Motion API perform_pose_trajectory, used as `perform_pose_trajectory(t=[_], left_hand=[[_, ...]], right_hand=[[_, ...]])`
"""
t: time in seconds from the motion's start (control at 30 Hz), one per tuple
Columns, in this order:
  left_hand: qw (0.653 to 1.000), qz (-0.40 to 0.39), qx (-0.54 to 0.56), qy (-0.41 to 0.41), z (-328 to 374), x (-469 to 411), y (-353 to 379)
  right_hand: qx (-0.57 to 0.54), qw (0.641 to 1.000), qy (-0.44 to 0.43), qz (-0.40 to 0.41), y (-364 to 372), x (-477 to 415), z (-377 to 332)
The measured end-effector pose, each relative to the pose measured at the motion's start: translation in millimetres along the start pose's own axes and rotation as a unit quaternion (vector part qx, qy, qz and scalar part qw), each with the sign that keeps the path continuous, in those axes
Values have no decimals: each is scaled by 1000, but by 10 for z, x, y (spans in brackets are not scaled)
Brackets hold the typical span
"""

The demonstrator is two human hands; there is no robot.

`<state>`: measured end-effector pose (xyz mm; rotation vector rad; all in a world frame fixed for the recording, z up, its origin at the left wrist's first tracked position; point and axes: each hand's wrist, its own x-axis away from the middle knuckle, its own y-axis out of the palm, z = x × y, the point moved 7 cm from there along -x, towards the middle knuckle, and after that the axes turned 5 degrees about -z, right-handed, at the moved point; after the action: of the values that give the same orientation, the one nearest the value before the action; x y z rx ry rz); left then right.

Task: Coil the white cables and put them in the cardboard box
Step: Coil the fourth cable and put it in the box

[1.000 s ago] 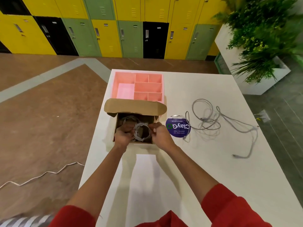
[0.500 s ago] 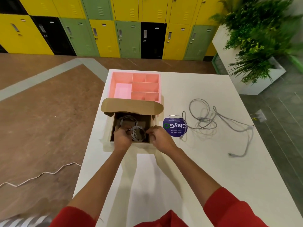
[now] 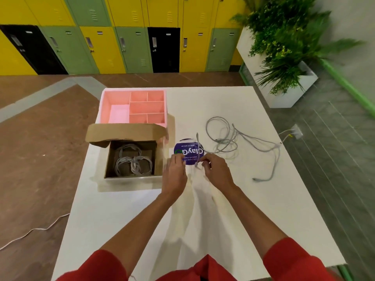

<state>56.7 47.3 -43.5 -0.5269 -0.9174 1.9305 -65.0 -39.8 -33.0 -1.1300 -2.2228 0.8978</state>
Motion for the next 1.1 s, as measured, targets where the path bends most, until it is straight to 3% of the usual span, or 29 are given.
perform_pose_trajectory(t=[0.17, 0.33, 0.57, 0.7, 0.8, 0.9, 1.1], left_hand=[[995, -57, 66, -40, 470, -339, 286], [954, -79, 251, -143, 518, -479, 484], [962, -3, 267, -58, 987, -430, 94], [950, -11, 311, 23, 1346, -430, -194], [919, -47, 391, 23, 1478, -442, -276], [865, -97, 492, 3, 1534, -436, -241], [766, -165, 622, 1, 1694, -335, -156]], right_hand=[[-14, 999, 40, 18, -300, 42, 361], [-29, 998, 52, 31, -571, 33, 621], [-53, 996, 42, 57, -842, -106, 736], [-78, 994, -32, 64, -1021, -222, 537], [-107, 990, -65, 62, -1192, -325, 339], [-117, 988, -87, 52, -1326, -394, 226], [2, 995, -41, -91, -1058, -374, 436]])
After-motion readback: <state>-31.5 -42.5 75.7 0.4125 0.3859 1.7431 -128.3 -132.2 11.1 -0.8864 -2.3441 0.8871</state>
